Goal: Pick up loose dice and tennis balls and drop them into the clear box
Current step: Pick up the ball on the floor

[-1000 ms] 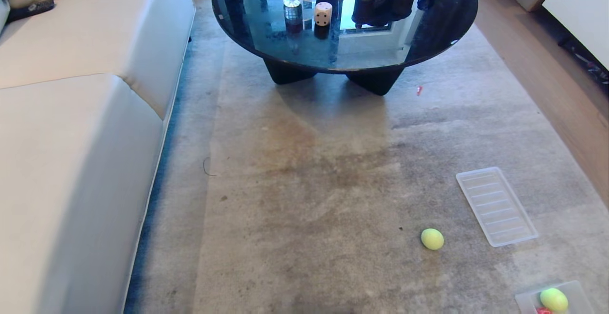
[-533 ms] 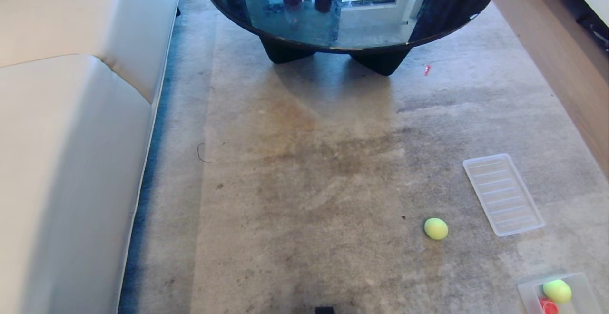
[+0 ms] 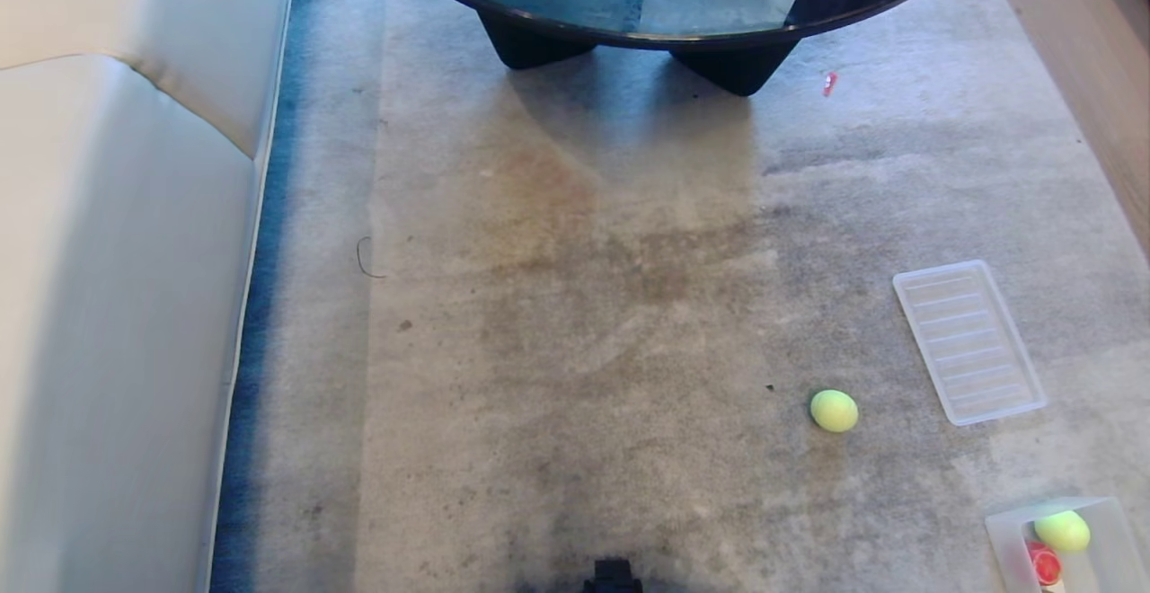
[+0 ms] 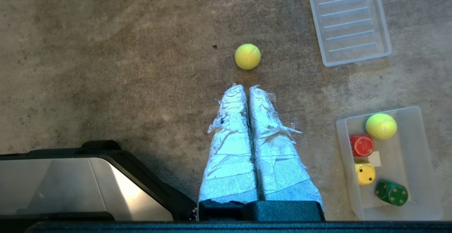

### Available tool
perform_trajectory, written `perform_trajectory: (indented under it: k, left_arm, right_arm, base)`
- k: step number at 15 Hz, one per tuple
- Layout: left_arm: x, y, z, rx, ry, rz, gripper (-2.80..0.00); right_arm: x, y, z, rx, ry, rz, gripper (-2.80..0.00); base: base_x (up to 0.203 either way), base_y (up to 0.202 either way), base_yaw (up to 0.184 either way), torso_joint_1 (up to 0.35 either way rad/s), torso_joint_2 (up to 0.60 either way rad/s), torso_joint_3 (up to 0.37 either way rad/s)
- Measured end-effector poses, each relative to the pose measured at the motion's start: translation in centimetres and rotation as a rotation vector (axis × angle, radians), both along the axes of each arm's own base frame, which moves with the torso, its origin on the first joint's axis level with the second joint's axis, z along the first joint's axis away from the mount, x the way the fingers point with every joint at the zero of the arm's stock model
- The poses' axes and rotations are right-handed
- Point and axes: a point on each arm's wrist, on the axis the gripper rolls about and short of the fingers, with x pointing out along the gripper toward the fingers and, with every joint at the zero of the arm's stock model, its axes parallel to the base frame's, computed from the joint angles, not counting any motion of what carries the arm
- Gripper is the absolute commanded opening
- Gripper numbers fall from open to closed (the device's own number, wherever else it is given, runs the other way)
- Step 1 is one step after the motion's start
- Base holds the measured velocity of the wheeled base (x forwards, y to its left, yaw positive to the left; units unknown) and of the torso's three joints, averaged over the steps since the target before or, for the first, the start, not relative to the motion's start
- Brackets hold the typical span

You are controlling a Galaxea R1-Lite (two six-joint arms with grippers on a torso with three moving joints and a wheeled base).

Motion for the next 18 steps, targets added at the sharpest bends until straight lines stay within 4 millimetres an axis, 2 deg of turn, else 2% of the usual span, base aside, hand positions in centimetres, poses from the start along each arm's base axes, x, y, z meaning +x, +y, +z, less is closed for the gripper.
perform_trajectory:
  k: [12,16,18]
  left_arm:
    - [0.0,0.0,-0.03,0.004,0.003,-0.001,-2.8]
    - [0.0,0.02,-0.02,-0.021,0.001,0.007,-2.8]
    - [0.0,0.02,-0.02,-0.023,0.001,0.008,-2.8]
  right_arm:
    - [0.0,-0.02,0.0,-0.002,0.0,0.009,-2.8]
    - [0.0,-0.02,0.06,0.001,0.002,0.007,-2.8]
    - [-0.01,-0.02,0.8,0.015,0.021,0.006,-2.8]
  base:
    - [0.0,0.0,0.0,0.002,0.0,-0.195]
    - [0.0,0.0,0.0,0.0,0.0,-0.032]
    - [0.0,0.0,0.0,0.0,0.0,0.0]
